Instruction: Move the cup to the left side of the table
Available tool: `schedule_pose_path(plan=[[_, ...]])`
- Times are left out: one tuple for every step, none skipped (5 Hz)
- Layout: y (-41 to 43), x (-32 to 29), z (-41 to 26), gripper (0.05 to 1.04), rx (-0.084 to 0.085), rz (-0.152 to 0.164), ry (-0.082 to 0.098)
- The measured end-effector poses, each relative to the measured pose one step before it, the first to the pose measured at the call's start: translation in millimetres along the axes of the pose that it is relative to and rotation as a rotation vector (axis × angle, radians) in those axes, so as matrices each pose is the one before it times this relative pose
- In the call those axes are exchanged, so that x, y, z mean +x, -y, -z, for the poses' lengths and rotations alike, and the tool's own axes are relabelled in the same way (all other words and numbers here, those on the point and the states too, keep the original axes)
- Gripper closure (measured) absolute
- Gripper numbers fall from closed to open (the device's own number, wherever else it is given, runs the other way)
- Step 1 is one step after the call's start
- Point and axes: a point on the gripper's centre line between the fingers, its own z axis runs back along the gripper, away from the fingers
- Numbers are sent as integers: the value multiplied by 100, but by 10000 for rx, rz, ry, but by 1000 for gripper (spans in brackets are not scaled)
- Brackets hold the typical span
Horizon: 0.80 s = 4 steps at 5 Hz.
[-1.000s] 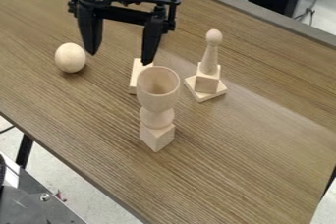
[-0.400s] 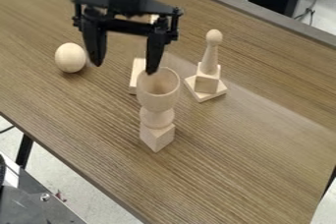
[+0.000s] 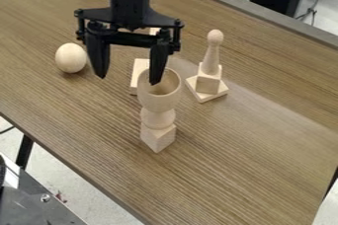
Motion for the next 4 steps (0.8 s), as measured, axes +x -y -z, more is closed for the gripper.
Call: schedule_pose_path(plan=[[50, -20, 443, 94, -14, -114, -72], [125, -33, 475, 94, -38, -97, -83], [336, -173, 353, 143, -60, 5, -48], [33, -203, 633, 430, -109, -103, 19]])
